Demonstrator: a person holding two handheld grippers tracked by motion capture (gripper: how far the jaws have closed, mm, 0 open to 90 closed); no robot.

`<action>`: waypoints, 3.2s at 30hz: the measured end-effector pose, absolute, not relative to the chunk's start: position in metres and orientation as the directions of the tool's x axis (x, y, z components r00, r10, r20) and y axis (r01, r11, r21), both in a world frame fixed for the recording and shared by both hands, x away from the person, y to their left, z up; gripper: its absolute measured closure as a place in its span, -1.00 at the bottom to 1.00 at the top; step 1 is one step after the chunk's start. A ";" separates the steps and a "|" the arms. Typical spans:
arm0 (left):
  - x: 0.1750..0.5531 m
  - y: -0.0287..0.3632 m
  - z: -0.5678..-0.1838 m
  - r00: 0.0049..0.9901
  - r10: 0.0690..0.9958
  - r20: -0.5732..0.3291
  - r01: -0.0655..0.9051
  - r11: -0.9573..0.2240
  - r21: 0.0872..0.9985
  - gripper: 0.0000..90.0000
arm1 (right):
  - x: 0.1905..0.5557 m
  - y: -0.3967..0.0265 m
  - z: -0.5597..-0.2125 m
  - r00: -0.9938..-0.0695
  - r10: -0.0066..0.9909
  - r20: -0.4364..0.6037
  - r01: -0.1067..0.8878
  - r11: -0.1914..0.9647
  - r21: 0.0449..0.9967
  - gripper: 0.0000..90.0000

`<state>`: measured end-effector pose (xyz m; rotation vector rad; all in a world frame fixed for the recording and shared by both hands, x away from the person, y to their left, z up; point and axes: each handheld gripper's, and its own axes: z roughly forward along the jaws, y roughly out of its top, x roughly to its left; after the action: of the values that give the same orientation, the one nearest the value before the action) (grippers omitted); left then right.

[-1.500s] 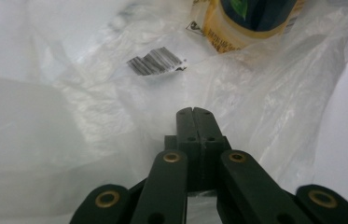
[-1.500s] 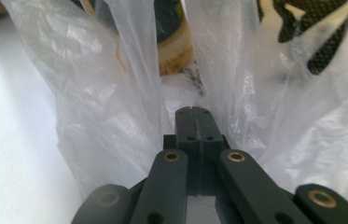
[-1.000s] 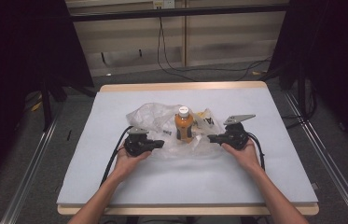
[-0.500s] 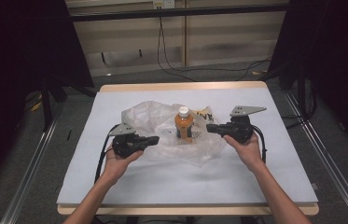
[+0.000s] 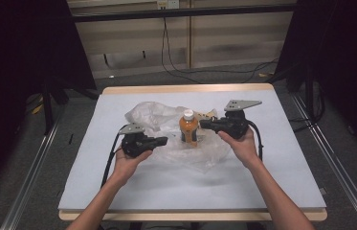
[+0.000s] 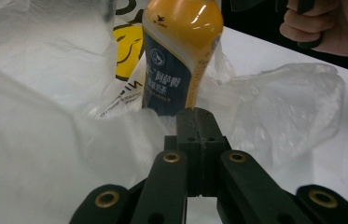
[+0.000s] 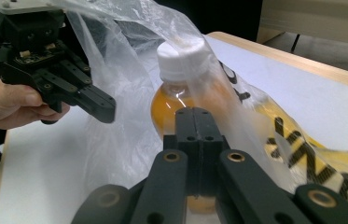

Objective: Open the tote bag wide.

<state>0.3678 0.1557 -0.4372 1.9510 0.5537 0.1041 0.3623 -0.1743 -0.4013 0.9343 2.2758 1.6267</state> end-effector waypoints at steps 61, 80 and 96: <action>0.345 0.114 -0.388 0.954 0.296 -0.049 0.162 -0.372 0.914 1.00 | 0.395 -0.195 -0.437 -0.676 0.699 0.234 0.470 0.165 0.867 1.00; 0.431 0.115 -0.401 0.849 0.519 -0.100 0.302 -0.321 0.898 1.00 | 0.371 -0.197 -0.436 -0.708 0.675 0.208 0.449 0.203 0.870 1.00; 0.431 0.117 -0.432 0.832 0.542 -0.121 0.367 -0.373 0.853 1.00 | 0.385 -0.182 -0.416 -0.725 0.649 0.229 0.420 0.154 0.894 1.00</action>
<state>0.4306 0.1169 -0.4323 2.0026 0.6703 0.2181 0.3853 -0.1825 -0.4161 1.0478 2.2174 1.6051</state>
